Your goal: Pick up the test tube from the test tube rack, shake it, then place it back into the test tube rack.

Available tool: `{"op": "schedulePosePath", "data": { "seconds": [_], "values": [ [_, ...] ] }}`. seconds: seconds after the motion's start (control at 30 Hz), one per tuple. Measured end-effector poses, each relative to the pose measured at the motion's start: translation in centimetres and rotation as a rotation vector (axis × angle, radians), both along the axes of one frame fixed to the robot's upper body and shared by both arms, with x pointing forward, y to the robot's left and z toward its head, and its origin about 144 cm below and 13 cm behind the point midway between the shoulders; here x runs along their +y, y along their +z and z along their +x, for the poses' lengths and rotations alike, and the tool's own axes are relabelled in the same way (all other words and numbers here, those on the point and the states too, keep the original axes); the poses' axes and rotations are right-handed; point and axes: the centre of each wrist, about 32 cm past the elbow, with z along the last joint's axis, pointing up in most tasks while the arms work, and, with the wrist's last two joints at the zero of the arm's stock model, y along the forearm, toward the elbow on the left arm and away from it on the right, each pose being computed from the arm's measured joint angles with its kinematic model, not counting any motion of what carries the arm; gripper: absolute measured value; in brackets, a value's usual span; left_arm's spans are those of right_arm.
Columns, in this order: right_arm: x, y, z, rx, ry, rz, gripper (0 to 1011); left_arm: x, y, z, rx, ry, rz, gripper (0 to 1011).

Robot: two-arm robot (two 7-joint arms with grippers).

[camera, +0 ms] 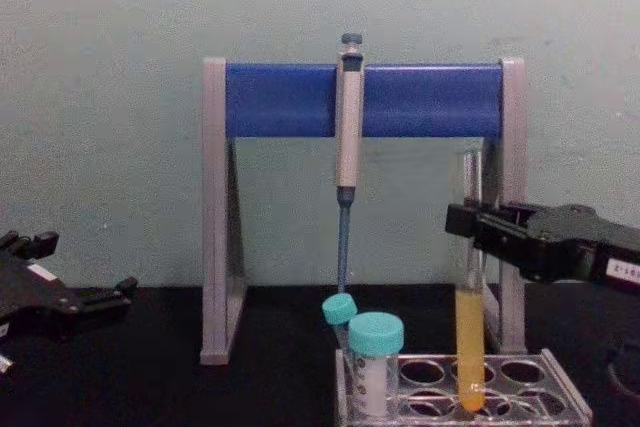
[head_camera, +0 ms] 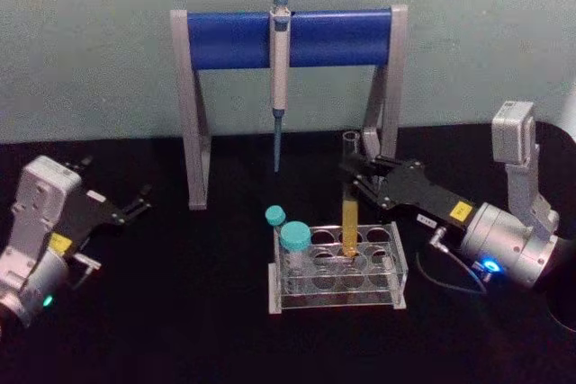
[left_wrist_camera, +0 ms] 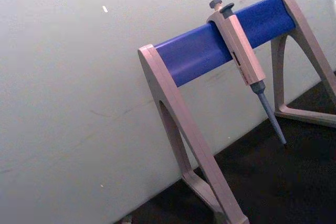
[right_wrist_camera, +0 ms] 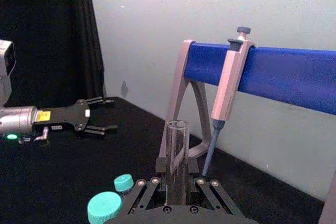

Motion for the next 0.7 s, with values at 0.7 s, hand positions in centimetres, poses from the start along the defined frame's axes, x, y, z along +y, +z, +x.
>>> {"op": "schedulePosePath", "data": {
  "seconds": [0.7],
  "values": [
    [0.24, -0.66, 0.17, 0.023, 0.006, -0.031, 229, 0.0, 0.0, 0.0, 0.0, 0.0, 0.0, 1002]
  ]
}}
